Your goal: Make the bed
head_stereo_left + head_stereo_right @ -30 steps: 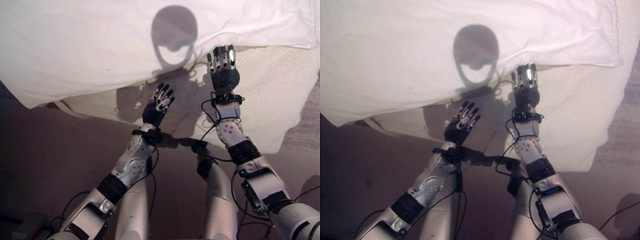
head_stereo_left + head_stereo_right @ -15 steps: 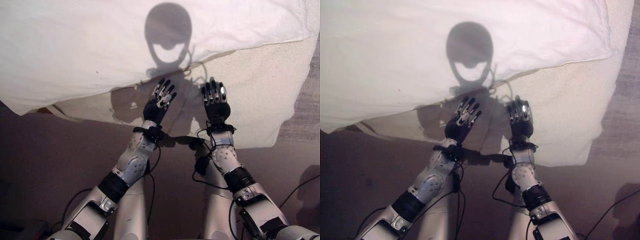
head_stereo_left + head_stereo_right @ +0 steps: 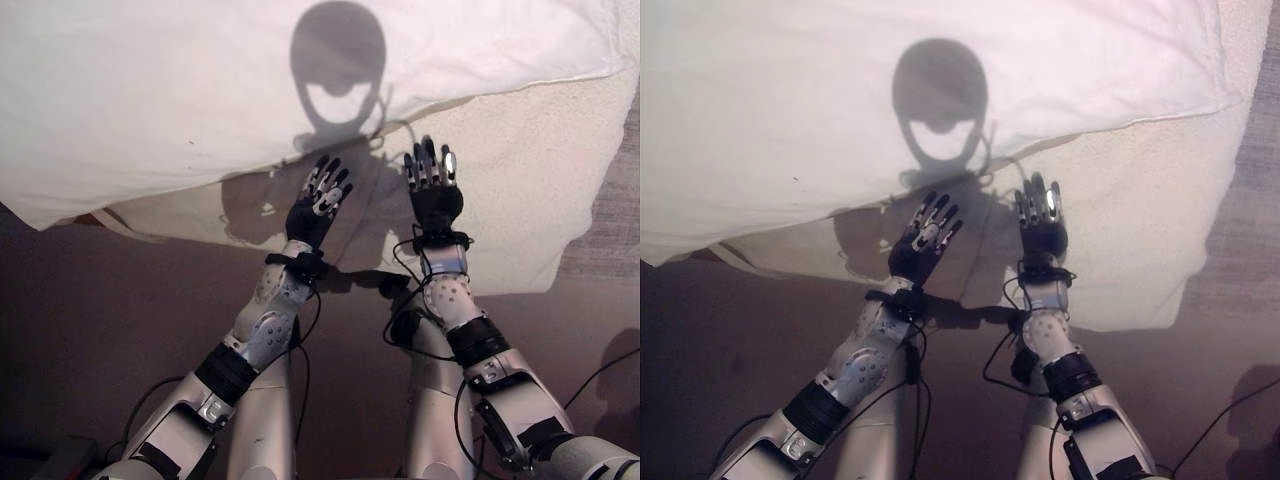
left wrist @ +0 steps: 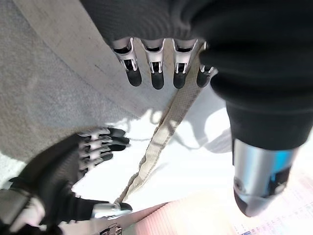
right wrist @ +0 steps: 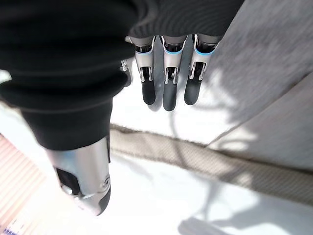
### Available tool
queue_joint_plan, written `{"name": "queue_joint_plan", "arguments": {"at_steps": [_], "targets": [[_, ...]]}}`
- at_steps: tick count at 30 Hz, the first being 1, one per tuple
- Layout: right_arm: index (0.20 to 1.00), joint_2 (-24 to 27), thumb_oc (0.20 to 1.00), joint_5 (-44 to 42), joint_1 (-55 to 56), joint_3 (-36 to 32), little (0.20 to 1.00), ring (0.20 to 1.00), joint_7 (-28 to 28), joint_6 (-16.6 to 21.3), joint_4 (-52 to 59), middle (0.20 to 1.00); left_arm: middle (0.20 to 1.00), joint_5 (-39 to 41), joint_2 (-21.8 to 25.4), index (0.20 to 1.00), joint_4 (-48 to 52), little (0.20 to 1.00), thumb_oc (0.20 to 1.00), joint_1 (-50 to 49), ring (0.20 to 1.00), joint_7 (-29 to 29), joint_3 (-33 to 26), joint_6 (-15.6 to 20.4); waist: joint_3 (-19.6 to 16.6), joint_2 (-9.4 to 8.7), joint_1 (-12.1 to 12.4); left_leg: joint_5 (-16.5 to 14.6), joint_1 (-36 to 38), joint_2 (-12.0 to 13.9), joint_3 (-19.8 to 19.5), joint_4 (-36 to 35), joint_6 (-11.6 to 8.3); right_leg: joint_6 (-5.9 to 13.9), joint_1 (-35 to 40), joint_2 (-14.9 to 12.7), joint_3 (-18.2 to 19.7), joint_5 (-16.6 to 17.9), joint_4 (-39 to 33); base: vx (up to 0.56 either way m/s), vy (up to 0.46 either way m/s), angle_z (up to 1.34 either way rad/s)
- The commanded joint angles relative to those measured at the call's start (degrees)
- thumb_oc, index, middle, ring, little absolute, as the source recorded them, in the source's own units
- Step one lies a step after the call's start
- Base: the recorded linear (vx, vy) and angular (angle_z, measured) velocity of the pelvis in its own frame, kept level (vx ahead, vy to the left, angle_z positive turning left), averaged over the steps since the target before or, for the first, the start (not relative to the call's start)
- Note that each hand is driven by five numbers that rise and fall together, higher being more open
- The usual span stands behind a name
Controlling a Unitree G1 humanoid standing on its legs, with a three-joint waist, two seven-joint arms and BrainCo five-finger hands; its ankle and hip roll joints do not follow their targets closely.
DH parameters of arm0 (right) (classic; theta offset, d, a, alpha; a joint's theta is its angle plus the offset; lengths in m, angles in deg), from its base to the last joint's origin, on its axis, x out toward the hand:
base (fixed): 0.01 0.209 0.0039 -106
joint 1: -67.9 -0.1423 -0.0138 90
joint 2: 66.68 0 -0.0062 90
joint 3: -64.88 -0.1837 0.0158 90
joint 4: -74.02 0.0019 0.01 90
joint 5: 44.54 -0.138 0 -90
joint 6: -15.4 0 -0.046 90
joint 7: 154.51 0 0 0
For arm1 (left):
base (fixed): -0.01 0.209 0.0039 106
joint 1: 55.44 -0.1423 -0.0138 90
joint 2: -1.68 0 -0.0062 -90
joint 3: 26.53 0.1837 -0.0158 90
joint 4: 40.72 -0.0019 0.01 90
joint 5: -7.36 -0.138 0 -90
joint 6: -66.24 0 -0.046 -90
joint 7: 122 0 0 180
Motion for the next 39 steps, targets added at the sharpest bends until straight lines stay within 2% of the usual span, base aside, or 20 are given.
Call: {"name": "queue_joint_plan", "arguments": {"at_steps": [1, 8, 17, 28, 39], "targets": [[1.000, 2.93, 1.000, -0.57, -2.18, -2.82, 1.000, 1.000, 1.00, 2.87, 1.12, 1.000, 1.000, -3.42, 0.63, 1.000, 7.19, 1.000, 1.000, 0.02, 1.000, 1.99, 1.30, 2.09, -0.96, 0.57, 1.77, -7.16, 1.40, -2.20, 1.57, 2.31, 1.14, 2.66, -1.10, 2.07, 1.91, 5.74, -4.14, 0.00, 0.000, 0.00], [1.000, 4.92, 1.000, -1.10, -6.37, -4.46, 1.000, 1.000, 0.58, 4.14, -2.59, 1.000, 1.000, -3.80, 1.73, 1.000, 7.97, 1.000, 1.000, 0.01, 1.000, 2.59, 1.34, 2.38, -0.96, 0.78, 2.41, -7.30, 1.47, -2.07, 1.62, 2.09, 1.23, 2.75, -1.38, 2.10, 2.10, 5.43, -3.57, 0.00, 0.000, 0.00], [1.000, 7.83, 1.000, 0.79, -9.57, -3.64, 1.000, 1.000, -0.60, 3.17, -6.48, 1.000, 1.000, -6.74, 3.51, 1.000, 9.63, 1.000, 1.000, 1.00, 1.000, 2.52, 1.24, 2.76, -0.96, 0.75, 3.15, -7.46, 1.21, -1.95, 1.77, 2.22, 1.34, 2.75, -1.86, 2.39, 2.15, 5.44, -3.56, 0.00, 0.000, 0.00], [1.000, 12.44, 1.000, 3.99, -17.90, -2.58, 1.000, 1.000, -4.54, 1.32, -15.59, 1.000, 1.000, -7.27, 4.41, 1.000, 11.49, 1.000, 1.000, 0.76, 1.000, 2.37, 2.02, 2.81, -0.96, 1.29, 3.88, -7.63, 0.54, -2.16, 2.15, 2.49, 1.56, 2.73, -2.84, 2.44, 2.84, 5.72, -3.55, 0.00, 0.000, 0.00], [1.000, 13.63, 1.000, 5.60, -22.53, -0.03, 1.000, 1.000, -5.36, 1.66, -13.51, 1.000, 1.000, -7.32, 4.99, 1.000, 12.45, 1.000, 1.000, 0.21, 1.000, 2.10, 2.22, 2.55, -0.96, 0.75, 3.65, -7.61, 0.48, -2.09, 2.33, 2.42, 1.51, 2.71, -3.14, 2.88, 2.94, 6.08, -3.88, 0.00, 0.000, 0.00]]}}
